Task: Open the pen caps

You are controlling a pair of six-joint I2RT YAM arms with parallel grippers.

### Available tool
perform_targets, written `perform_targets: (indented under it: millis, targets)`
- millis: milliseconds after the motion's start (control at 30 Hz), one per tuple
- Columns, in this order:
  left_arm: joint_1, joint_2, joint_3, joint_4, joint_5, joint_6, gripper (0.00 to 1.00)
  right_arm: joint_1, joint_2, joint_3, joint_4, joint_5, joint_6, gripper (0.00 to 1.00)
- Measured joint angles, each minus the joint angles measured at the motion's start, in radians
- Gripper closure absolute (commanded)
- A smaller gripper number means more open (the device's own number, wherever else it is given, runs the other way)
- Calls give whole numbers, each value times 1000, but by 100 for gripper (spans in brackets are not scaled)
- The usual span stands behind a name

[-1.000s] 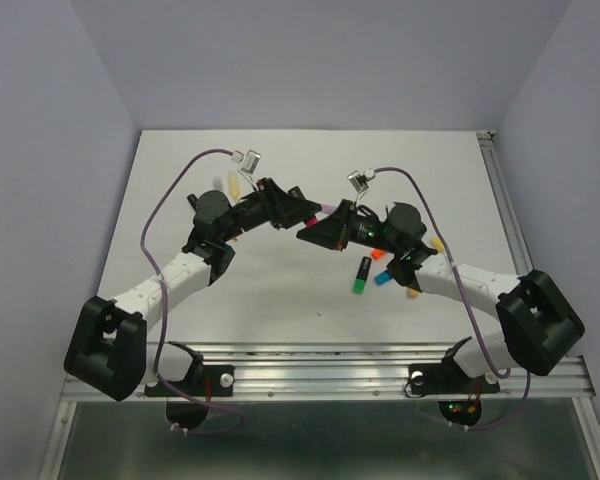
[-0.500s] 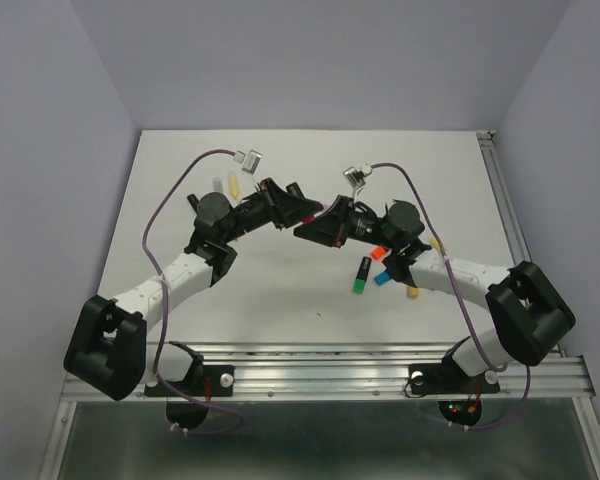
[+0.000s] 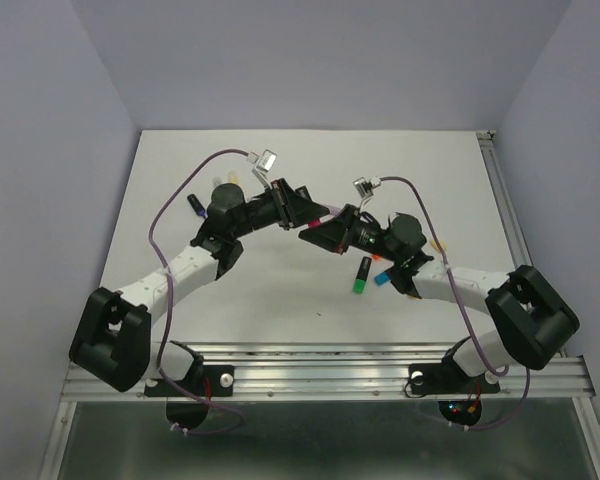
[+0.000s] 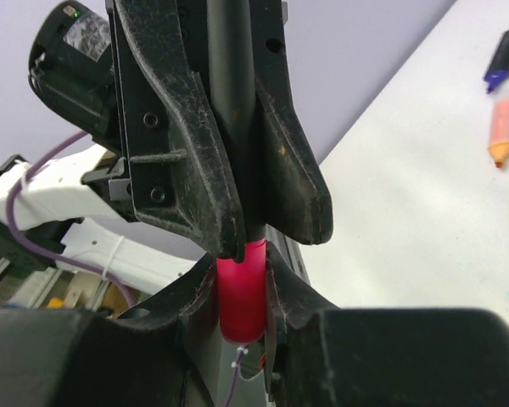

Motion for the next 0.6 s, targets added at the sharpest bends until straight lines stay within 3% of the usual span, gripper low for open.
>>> perform_targets:
  millis: [167, 300, 500, 600]
  targets:
    - [4, 81, 65, -110, 105, -3, 100, 38, -77, -124, -20, 150, -16, 99]
    - [6, 94, 93, -144, 109, -14, 100, 51, -158, -159, -92, 181, -56, 99]
    - [262, 109, 212, -76, -231, 47, 100, 135, -206, -243, -99, -75, -51, 99]
    - [303, 109, 235, -35, -297, 55, 100, 138, -184, -248, -92, -122, -47, 99]
